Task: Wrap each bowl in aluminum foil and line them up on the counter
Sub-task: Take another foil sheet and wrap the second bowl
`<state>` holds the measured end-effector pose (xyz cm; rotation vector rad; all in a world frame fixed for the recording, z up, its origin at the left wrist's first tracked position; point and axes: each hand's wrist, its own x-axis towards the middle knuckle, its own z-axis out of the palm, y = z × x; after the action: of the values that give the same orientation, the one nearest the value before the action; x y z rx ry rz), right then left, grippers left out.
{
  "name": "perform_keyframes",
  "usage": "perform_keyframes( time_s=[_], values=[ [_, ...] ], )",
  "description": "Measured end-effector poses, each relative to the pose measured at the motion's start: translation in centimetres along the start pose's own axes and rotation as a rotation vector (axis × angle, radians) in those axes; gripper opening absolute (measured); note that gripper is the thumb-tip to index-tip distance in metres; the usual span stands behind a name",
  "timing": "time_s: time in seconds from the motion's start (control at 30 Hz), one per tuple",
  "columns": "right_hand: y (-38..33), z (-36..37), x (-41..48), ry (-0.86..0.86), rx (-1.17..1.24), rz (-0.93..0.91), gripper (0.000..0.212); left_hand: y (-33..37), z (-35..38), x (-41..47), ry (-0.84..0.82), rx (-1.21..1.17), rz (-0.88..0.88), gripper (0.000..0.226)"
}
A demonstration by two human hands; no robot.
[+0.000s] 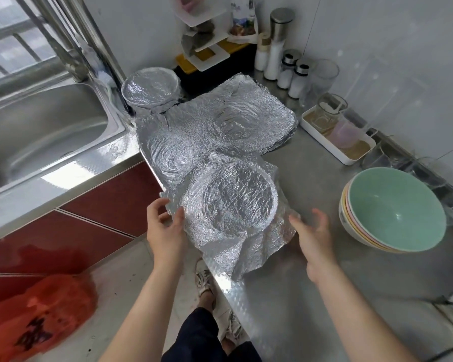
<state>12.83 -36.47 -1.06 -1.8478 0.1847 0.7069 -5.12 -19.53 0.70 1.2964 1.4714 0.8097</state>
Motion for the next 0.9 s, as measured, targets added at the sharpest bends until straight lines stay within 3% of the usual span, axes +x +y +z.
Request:
perform_keyframes(
  time_s=[0.1,0.17,0.23,0.37,0.67,0.77,0.83,0.9],
  values=[
    [-1.0,0.4,-1.2,0.121,-0.339,-0.425,0.035,-0.1,-0.1,0.3,-0.030,0.029,0.078,0.024],
    [-2.1,1.1,-2.3,0.035,-0.380,-0.517,0.012,-0.2,-0.2,0.4,-0.072,0.096,0.138,0.019],
    [-2.7,1.9,-3.0,-0.026,-0.427,-0.509,0.007,-0.2,-0.4,0.1,-0.118,0.186,0.190,0.016],
    [-2.8,3.1,-2.6,0.024,-0.522,-0.461,0.017,-0.2,-0.6,0.3,-0.156,0.239,0.209,0.026],
    [-2.8,3.8,-2.3,0.057,-0.531,-0.423,0.017,-2.3,-0.3,2.2,-0.148,-0.063,-0.083,0.030],
    [-3.0,3.7,-2.3,0.050,-0.548,-0.421,0.016,-3.0,-0.8,3.6,-0.063,-0.075,-0.144,0.032],
    [-3.1,3.5,-2.3,0.054,-0.554,-0.427,0.016,-2.1,-1.4,3.7,0.080,0.046,-0.090,0.036],
    [-3.0,3.4,-2.4,0.054,-0.564,-0.437,0.016,-0.1,-1.7,2.8,0.157,0.222,0.206,0.040]
  ],
)
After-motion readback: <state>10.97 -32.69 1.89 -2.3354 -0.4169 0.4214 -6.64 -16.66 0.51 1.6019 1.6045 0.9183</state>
